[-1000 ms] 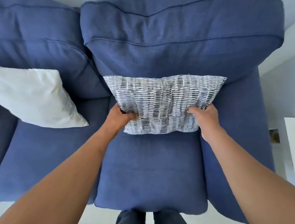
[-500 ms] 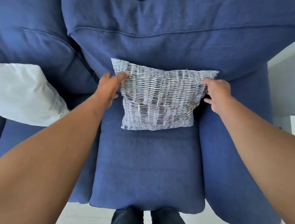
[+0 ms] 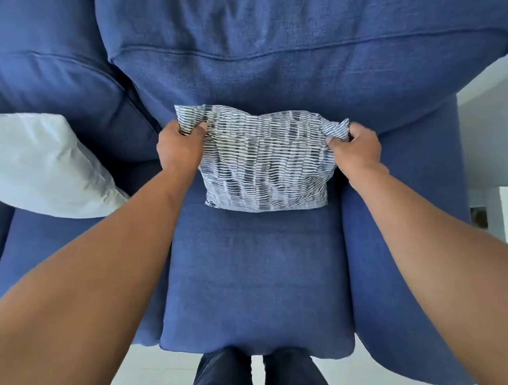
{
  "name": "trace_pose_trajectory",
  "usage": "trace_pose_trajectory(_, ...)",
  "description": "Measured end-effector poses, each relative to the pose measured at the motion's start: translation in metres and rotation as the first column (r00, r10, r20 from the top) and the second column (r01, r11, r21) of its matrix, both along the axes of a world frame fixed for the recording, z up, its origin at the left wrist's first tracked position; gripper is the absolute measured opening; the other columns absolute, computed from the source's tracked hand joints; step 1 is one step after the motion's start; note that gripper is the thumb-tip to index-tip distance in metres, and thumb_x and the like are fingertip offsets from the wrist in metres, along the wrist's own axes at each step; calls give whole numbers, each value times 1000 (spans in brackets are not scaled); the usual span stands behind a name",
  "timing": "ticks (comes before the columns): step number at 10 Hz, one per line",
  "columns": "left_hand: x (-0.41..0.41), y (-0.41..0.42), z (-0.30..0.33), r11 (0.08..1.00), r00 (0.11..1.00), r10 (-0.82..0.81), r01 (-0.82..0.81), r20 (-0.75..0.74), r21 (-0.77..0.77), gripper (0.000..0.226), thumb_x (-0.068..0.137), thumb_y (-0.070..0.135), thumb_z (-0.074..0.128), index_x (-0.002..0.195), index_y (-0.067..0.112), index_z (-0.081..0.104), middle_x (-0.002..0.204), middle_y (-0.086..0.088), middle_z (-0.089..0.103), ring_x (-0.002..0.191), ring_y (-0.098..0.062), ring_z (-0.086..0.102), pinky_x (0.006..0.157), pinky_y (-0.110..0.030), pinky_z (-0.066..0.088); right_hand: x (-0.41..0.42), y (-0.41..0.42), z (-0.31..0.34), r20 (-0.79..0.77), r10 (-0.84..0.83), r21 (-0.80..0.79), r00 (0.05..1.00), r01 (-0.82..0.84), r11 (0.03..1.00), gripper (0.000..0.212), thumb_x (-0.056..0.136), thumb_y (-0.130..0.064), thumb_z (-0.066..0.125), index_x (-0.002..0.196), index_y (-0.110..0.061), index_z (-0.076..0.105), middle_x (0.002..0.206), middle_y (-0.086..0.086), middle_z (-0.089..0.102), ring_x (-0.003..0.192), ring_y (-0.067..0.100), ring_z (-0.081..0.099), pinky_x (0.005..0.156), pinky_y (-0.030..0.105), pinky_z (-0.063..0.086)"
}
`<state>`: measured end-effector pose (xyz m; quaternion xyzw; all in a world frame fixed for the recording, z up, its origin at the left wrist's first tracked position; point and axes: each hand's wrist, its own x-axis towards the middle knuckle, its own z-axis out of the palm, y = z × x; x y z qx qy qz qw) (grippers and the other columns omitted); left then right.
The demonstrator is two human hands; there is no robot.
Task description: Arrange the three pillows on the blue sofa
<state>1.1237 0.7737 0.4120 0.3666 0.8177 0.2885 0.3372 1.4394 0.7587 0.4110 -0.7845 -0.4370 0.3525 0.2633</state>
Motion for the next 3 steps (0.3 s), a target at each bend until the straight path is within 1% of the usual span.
trace_pose_trajectory(1,0,2,5,995,998,18,-13,53,-96,52,95,52,66,128,12,66,119,-1,72,109,-24,68,99,-39,55,-3,-2,3,-72,-78,-18,994,77,997,12,97,-27,71,102,-16,69,106,-1,74,101,20,71,85,28,54)
trace_pose_trajectory(2,-2,2,11,992,996,32,-22,80,-125,57,97,56,59,127,8,62,115,-2,68,102,-23,64,92,-37,52,-1,1,13,-59,-102,14,993,103,995,14,93,-32,72,95,-22,62,103,-3,71,97,18,69,85,31,56)
trace_pose_trajectory(3,-3,-33,13,994,998,-12,19,61,-112,44,102,50,52,76,14,54,77,-3,60,70,-22,54,70,-35,45,3,-6,25,-144,-156,84,977,169,982,33,91,-34,73,120,-20,69,118,-4,72,102,10,69,102,35,56)
